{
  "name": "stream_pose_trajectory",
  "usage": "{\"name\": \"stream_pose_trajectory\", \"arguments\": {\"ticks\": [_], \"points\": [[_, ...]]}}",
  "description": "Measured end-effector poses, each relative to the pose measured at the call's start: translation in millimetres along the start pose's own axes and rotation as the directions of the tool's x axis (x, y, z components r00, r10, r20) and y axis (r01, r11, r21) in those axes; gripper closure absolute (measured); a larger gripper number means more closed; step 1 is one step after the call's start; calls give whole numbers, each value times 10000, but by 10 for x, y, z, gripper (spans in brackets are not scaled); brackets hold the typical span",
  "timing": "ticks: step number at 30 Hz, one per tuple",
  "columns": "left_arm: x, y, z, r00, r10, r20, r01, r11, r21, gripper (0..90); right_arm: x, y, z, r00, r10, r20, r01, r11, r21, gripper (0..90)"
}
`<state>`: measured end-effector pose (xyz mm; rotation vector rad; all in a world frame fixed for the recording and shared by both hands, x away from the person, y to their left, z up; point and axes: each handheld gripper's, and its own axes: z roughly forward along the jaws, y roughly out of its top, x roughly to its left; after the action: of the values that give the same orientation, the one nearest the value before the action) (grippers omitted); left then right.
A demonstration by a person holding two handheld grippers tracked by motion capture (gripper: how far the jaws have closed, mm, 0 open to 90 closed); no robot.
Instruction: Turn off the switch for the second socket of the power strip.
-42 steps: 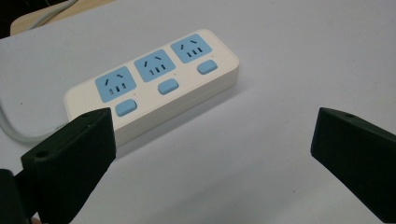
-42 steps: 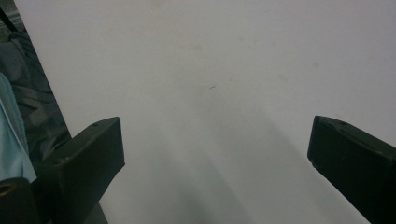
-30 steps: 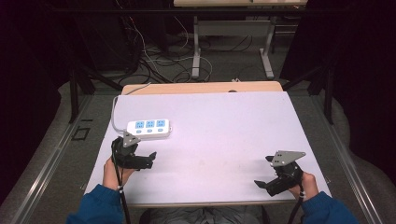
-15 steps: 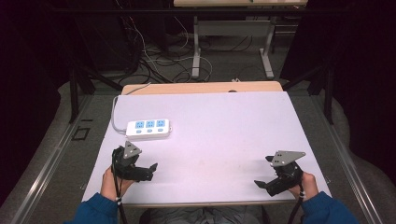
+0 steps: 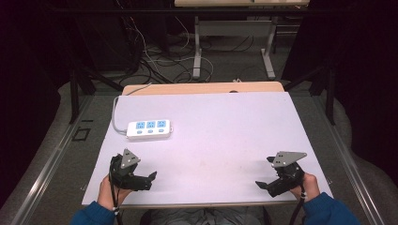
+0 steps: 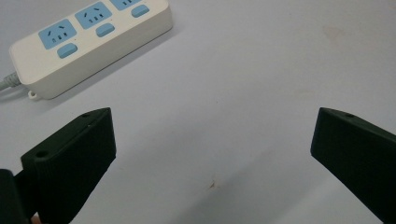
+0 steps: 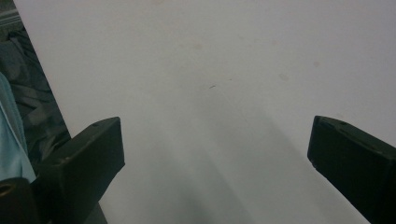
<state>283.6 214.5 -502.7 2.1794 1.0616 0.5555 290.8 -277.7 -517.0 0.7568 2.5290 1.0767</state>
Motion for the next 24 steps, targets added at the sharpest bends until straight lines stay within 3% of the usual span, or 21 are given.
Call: {"name": "stream_pose_trajectory", "arguments": {"ticks": [24], "points": [[-49,-152,-101,9998,172,-29,-173,9984,-538,0,-7,2,-1,10000,-73,-62,74,9999,106,31]]}}
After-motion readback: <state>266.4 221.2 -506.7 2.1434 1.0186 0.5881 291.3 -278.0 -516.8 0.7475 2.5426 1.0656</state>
